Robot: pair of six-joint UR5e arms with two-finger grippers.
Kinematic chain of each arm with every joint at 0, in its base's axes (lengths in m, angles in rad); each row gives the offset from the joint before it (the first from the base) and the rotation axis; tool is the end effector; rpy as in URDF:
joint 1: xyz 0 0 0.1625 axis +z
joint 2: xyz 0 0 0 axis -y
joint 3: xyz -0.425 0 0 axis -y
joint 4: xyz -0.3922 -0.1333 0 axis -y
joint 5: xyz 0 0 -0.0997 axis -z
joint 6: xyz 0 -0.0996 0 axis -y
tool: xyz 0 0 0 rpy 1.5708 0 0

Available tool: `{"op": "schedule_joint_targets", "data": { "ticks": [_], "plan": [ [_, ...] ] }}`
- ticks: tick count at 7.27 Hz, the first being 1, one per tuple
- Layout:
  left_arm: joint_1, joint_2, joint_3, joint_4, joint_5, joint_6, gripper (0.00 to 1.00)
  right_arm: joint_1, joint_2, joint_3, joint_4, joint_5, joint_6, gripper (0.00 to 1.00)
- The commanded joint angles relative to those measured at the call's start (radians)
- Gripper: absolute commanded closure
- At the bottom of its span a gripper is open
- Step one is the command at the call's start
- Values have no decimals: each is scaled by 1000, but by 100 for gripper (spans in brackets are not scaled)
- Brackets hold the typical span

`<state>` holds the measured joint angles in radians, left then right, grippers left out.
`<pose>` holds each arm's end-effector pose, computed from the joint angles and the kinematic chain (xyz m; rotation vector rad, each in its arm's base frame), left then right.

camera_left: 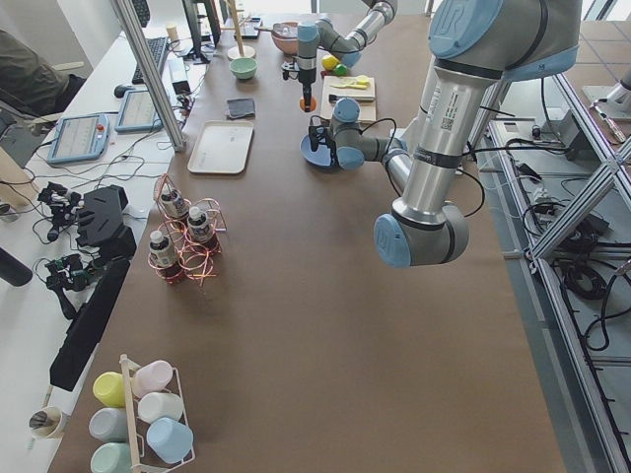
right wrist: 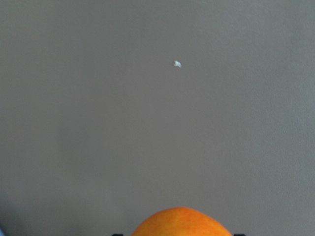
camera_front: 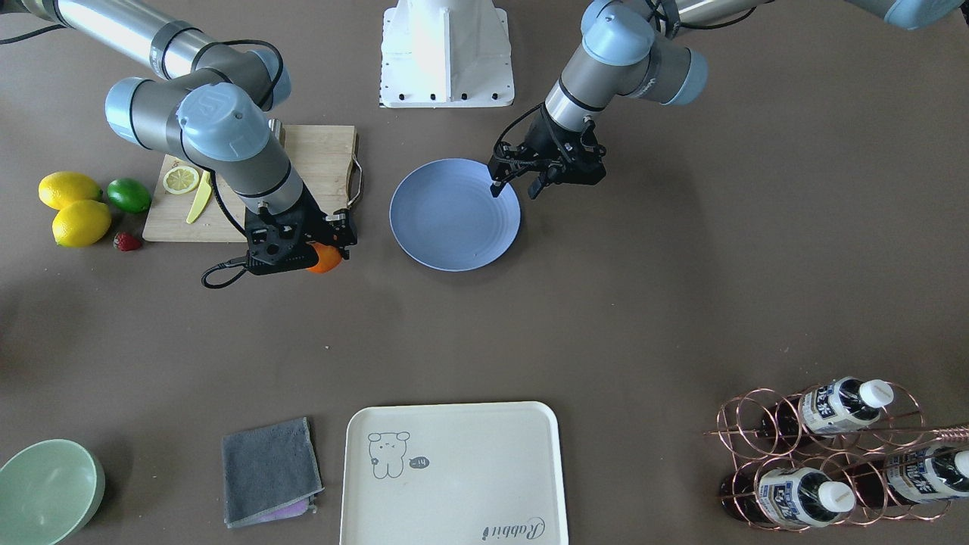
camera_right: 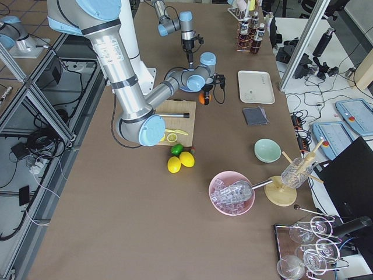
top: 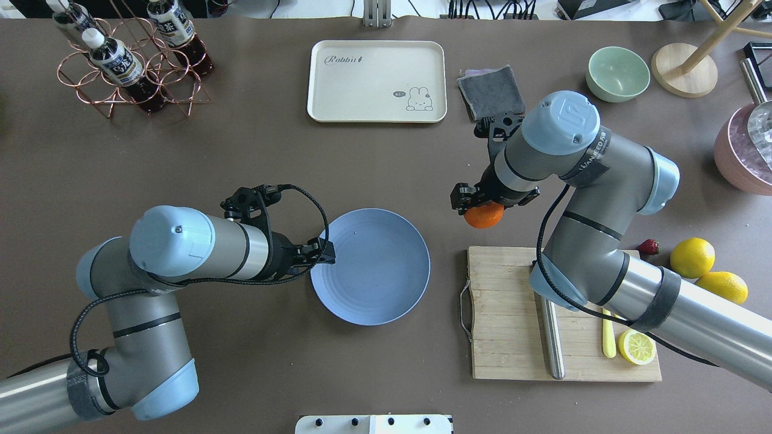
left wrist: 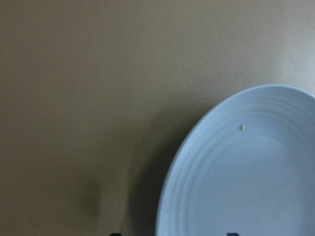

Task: Pick orange to plate
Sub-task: 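Carry the orange over the plate with the right gripper while the left withdraws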

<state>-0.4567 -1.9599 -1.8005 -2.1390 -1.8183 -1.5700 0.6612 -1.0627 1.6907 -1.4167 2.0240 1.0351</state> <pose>0.4973 -0.3657 0.2719 0.0558 1.2017 -0.2529 -0.4642 -0.4748 0.2966 0.0778 -0.8758 -0.0599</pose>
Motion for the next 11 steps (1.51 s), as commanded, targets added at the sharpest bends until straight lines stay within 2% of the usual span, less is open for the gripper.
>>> {"op": "schedule_joint_targets", "data": {
  "ticks": [1, 3, 4, 6, 10, 11],
  "plan": [
    [-150, 89, -37, 1, -117, 156, 18, -99, 137, 29, -134, -87, 124, 100],
    [-259, 179, -33, -1, -190, 322, 9, -204, 206, -15, -133, -151, 230, 100],
    [-276, 185, -30, -1, -206, 335, 9, -228, 243, -79, -119, -180, 235, 100],
    [-280, 194, -31, -1, -207, 335, 6, -236, 247, -190, 2, -188, 235, 100],
    [-315, 233, -42, -1, -205, 331, 4, -272, 259, -204, 10, -188, 282, 100],
    [-315, 233, -42, -1, -205, 331, 4, -272, 262, -204, 12, -188, 283, 52]
  ]
}}
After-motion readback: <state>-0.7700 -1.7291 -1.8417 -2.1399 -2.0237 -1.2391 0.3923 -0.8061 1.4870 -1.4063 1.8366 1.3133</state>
